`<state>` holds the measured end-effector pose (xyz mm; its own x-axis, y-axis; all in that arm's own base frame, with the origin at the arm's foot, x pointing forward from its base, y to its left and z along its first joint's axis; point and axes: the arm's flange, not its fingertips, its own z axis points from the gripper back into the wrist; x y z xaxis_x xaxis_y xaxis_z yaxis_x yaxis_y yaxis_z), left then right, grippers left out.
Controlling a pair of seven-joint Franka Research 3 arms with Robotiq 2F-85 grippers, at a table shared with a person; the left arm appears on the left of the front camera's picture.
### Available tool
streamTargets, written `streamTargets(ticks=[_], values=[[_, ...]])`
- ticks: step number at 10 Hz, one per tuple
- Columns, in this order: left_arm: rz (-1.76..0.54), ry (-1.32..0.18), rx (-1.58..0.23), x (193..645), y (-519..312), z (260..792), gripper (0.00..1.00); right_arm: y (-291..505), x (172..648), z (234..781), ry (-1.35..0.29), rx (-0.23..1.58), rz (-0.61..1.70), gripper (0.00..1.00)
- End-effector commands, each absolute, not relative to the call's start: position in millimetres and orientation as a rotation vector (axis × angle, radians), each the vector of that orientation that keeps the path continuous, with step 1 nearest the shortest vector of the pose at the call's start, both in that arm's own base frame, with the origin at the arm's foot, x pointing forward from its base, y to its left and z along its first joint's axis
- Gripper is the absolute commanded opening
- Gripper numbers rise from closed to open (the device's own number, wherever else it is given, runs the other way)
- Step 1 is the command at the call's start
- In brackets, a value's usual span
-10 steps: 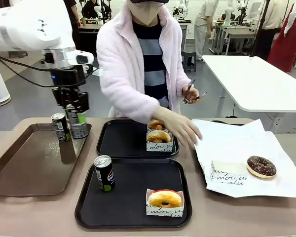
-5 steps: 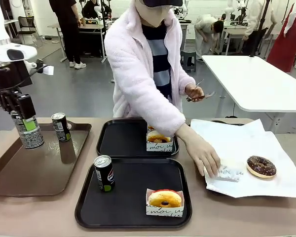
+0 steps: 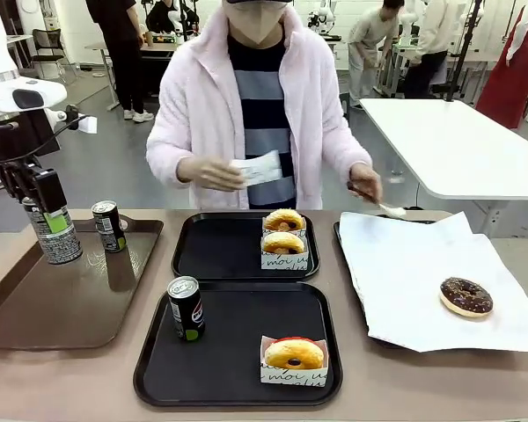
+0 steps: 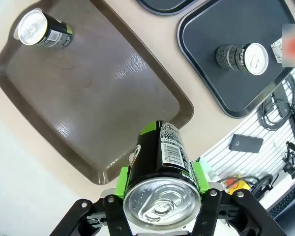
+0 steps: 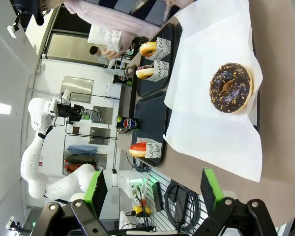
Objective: Set up donuts and drinks on trays.
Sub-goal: Pick up one Pepsi coke from the Handle tray and place it on the Flat Tray without a Pepsi coke.
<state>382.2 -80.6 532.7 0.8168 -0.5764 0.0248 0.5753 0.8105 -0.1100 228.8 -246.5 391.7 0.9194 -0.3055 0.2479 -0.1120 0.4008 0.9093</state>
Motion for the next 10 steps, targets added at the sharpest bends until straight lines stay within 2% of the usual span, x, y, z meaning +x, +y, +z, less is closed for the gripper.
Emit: streamTargets(ticks=[1, 7, 10], values=[[-0.614, -0.023, -0.139, 379.8, -79.3, 530.1, 0.58, -247.7, 227.6, 391.3, -0.414, 1.17, -0.11, 1.0], [-0.6, -0.03, -0.124, 379.6, -89.3, 520.7, 0.58, -247.7, 227.6, 391.3, -0.414, 1.17, -0.11, 1.0], [-0.611, -0.059, -0.115, 397.1, -111.0, 519.6, 0.58, -247.7, 227.6, 391.3, -0.414, 1.17, -0.11, 1.0]])
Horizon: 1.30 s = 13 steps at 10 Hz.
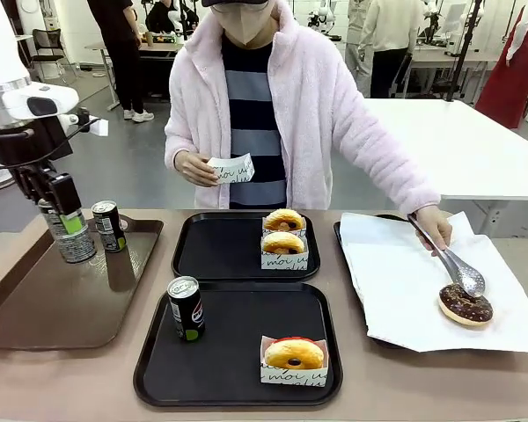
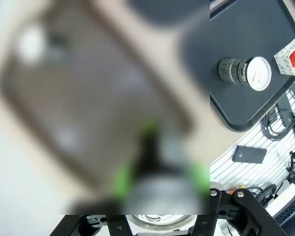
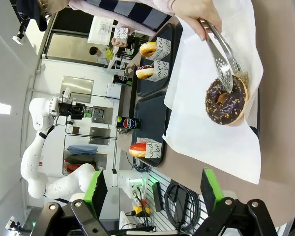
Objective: Set up donuts and drinks on trays.
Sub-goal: Pick up one Pepsi coke from the Handle tray and place it on the Flat Tray without a Pepsi coke.
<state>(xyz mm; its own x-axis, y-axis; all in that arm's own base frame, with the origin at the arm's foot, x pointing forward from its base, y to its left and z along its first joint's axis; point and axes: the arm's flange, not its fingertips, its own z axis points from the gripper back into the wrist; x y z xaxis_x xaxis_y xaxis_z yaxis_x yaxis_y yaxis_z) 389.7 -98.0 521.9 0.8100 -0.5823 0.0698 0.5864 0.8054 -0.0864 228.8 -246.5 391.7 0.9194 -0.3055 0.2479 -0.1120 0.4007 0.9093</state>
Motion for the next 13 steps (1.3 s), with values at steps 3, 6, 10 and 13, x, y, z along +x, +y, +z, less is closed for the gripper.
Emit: streamTargets(ticks=[3, 6, 10, 13], values=[[-0.597, -0.074, -0.113, 419.9, -136.1, 510.9, 0.58, -247.7, 227.6, 391.3, -0.414, 1.17, -0.11, 1.0], [-0.563, -0.115, -0.079, 439.5, -162.1, 500.8, 0.58, -247.7, 227.6, 391.3, -0.414, 1.17, -0.11, 1.0], [-0.529, -0.103, -0.073, 478.7, -197.9, 478.2, 0.58, -247.7, 227.6, 391.3, -0.414, 1.17, -0.11, 1.0], [-0.51, -0.128, -0.063, 511.4, -222.7, 463.1, 0.58, -247.7, 227.6, 391.3, -0.414, 1.17, -0.11, 1.0]])
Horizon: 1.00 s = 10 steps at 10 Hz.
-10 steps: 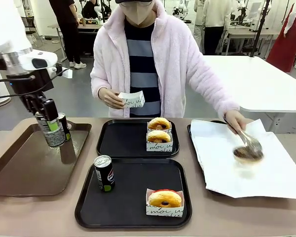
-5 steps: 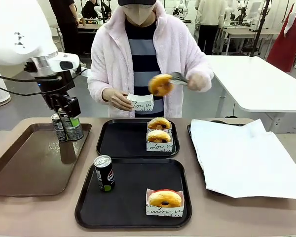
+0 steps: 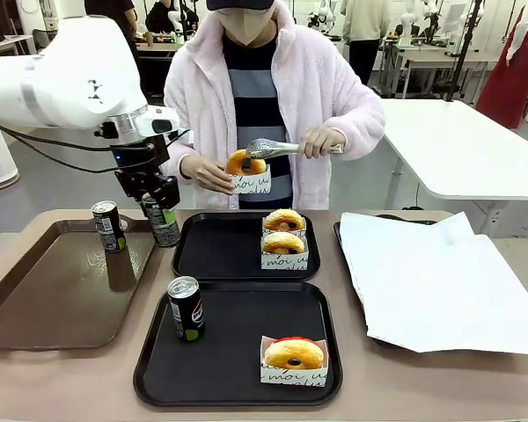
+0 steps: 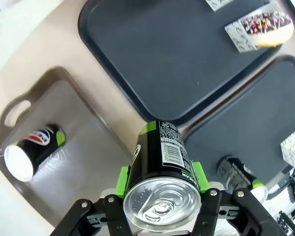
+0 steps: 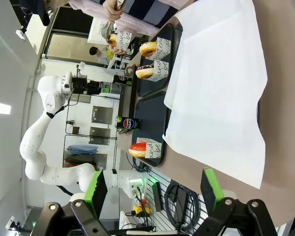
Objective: Set up donuts and drinks on trays.
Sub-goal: Pick up one Pepsi coke from the Handle tray and place it on the Flat Tray without a Pepsi coke.
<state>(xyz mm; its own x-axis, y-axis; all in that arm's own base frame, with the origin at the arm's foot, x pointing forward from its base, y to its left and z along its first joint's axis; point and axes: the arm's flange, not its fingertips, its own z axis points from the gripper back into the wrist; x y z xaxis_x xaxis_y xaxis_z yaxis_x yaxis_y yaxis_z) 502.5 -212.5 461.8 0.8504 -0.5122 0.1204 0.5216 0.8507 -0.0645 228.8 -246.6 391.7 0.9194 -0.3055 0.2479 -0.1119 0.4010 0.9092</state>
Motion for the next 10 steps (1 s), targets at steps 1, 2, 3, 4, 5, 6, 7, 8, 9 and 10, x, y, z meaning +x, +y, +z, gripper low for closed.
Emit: streamTargets(ticks=[1, 2, 3, 4, 5, 6, 7, 8, 9, 10], values=[[-0.511, -0.113, -0.059, 523.1, -228.2, 458.8, 0.58, -247.7, 227.6, 391.3, -0.414, 1.17, -0.11, 1.0], [-0.514, -0.098, -0.065, 524.8, -230.6, 456.0, 0.58, -247.7, 227.6, 391.3, -0.414, 1.17, -0.11, 1.0], [-0.526, -0.063, -0.115, 512.7, -224.3, 458.8, 0.58, -247.7, 227.6, 391.3, -0.414, 1.17, -0.11, 1.0], [-0.567, 0.019, -0.119, 489.7, -208.0, 473.3, 0.58, -247.7, 227.6, 391.3, -0.414, 1.17, -0.11, 1.0], [-0.625, 0.161, -0.133, 450.8, -187.3, 492.9, 0.58, -247.7, 227.6, 391.3, -0.414, 1.17, -0.11, 1.0], [-0.694, 0.095, -0.077, 411.9, -169.6, 507.7, 0.58, -247.7, 227.6, 391.3, -0.414, 1.17, -0.11, 1.0], [-0.711, 0.072, -0.079, 389.7, -158.7, 516.2, 0.58, -247.7, 227.6, 391.3, -0.414, 1.17, -0.11, 1.0], [-0.721, 0.056, -0.072, 378.9, -153.5, 520.8, 0.58, -247.7, 227.6, 391.3, -0.414, 1.17, -0.11, 1.0], [-0.733, 0.051, -0.067, 375.2, -152.7, 522.8, 0.58, -247.7, 227.6, 391.3, -0.414, 1.17, -0.11, 1.0], [-0.731, 0.04, -0.07, 370.1, -152.8, 521.6, 0.58, -247.7, 227.6, 391.3, -0.414, 1.17, -0.11, 1.0]])
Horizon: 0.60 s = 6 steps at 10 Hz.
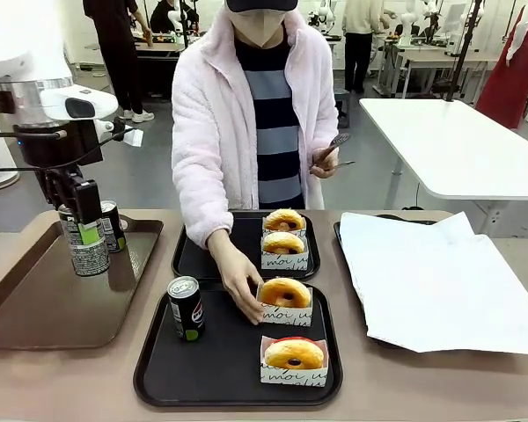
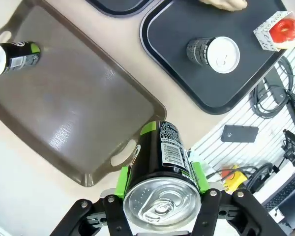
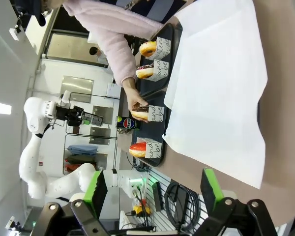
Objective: Set up donuts and drinks on trays.
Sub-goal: Pick up one Pepsi coke from the Handle tray and place it on the Flat Tray without a Pepsi coke.
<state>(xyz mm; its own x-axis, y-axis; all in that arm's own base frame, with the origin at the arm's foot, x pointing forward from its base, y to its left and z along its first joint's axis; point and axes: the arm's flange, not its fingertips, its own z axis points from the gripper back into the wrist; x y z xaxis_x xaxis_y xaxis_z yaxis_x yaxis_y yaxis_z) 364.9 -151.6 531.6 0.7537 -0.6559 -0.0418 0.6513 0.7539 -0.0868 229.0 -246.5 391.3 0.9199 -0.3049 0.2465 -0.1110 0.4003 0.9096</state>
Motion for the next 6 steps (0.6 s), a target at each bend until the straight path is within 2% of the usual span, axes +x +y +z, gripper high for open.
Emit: streamTargets(ticks=[1, 3, 6], values=[[-0.728, 0.024, -0.061, 371.3, -152.9, 525.6, 0.58, -247.7, 227.6, 391.3, -0.414, 1.17, -0.11, 1.0], [-0.704, 0.005, -0.056, 372.4, -156.6, 525.5, 0.58, -247.7, 227.6, 391.3, -0.414, 1.17, -0.11, 1.0], [-0.613, -0.061, -0.006, 399.3, -184.6, 522.8, 0.58, -247.7, 227.6, 391.3, -0.414, 1.17, -0.11, 1.0]])
